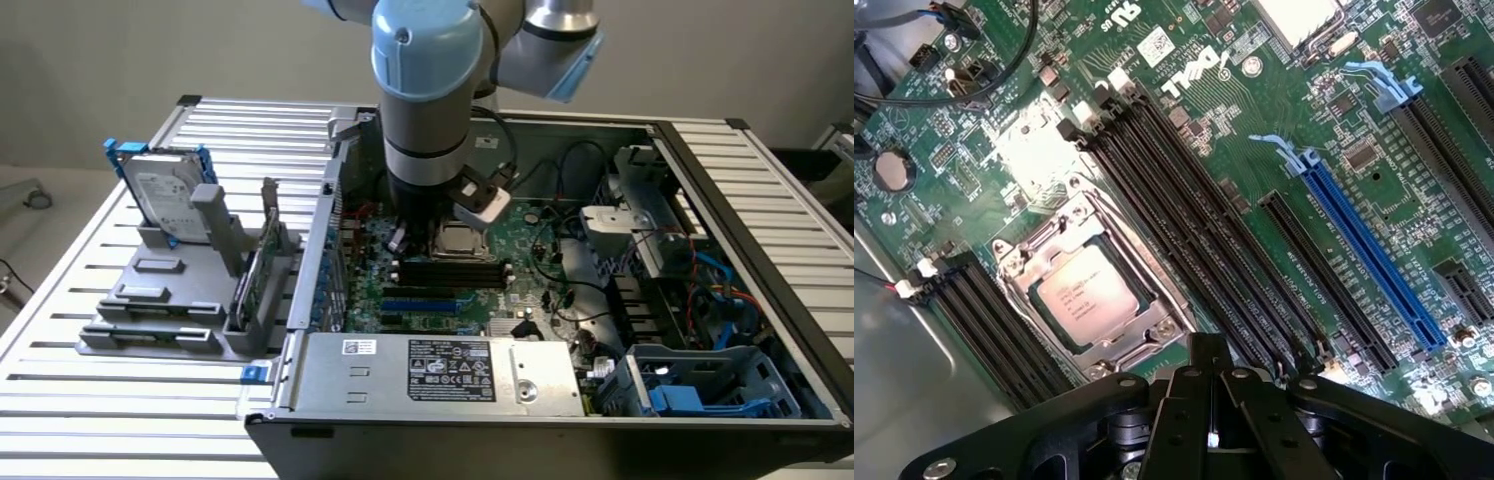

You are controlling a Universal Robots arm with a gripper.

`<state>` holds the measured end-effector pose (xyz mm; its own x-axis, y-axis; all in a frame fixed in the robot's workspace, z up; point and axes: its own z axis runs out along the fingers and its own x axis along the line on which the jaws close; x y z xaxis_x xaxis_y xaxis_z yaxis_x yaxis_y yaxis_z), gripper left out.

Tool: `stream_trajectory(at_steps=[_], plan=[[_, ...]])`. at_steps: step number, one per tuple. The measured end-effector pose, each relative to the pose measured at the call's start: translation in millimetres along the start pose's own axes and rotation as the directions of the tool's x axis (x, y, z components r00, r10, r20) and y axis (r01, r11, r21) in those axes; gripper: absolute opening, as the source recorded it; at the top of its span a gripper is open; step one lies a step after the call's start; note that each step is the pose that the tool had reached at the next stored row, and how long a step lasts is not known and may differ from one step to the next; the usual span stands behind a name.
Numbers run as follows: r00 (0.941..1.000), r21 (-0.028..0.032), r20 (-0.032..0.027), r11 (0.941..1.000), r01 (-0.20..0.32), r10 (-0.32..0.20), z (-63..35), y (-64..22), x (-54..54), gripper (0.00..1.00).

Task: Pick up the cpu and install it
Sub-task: 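Install the first cpu locking lever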

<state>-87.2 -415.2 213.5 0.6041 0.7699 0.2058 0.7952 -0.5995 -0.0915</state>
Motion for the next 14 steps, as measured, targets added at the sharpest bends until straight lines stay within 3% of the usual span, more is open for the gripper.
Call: stream_trajectory(at_steps=[7,14], plan=[[1.0000,-0.0043,-0.0051,1.0000,0.005,-0.005,5.7,-0.1,-0.7,0.11],[0.9998,0.0058,-0.0182,1.0000,0.007,-0.006,7.4,-1.2,-1.3,0.11]])
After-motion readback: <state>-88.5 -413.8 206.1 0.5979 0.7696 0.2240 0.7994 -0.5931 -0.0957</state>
